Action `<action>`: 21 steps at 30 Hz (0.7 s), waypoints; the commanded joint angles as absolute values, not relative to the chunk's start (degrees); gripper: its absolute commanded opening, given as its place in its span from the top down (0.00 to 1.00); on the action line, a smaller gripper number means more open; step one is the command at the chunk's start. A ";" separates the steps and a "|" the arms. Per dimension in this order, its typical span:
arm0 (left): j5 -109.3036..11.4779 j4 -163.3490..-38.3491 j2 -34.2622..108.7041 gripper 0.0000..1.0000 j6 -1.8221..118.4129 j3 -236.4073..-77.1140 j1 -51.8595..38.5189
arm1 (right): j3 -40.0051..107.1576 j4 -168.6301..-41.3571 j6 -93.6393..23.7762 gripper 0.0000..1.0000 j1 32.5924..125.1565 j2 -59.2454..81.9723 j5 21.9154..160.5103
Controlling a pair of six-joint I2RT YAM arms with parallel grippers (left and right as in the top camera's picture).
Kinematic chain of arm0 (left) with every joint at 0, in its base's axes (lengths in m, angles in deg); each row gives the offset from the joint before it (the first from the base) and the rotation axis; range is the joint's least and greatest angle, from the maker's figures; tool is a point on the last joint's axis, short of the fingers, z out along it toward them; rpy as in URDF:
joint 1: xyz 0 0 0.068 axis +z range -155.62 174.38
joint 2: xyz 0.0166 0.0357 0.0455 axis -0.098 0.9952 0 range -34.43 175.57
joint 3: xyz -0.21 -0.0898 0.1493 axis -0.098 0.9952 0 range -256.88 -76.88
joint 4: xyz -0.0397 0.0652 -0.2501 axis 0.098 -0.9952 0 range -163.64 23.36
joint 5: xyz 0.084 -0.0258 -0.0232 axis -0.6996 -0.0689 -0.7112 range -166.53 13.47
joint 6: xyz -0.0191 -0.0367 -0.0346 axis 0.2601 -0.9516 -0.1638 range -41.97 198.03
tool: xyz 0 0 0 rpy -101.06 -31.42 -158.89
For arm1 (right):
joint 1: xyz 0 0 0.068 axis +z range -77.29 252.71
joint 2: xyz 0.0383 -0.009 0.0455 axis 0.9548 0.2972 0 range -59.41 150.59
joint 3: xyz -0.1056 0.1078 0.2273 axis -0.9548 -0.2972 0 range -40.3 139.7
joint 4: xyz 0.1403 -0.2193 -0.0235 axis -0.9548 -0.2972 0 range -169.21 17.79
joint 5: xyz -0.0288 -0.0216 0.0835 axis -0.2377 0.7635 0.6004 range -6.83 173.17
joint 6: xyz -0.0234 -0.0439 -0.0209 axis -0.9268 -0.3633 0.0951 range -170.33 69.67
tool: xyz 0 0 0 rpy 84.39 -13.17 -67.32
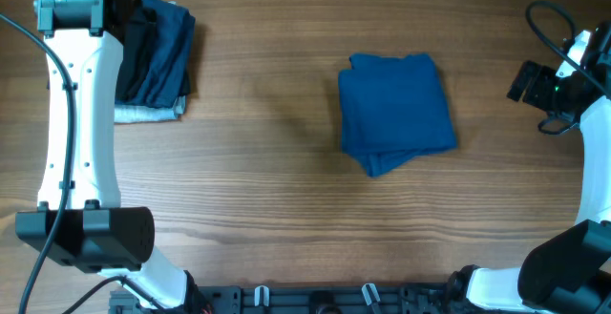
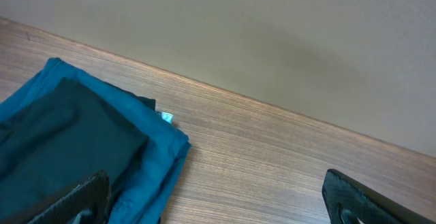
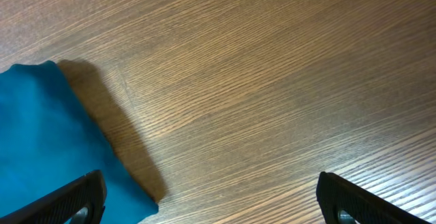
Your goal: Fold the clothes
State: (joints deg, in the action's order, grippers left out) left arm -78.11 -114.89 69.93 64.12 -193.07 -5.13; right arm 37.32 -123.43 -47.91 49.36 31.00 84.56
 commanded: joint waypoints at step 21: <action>-73.65 -116.27 95.59 0.00 52.80 -178.44 -48.30 | 37.61 -122.93 -46.93 0.01 49.49 30.28 83.55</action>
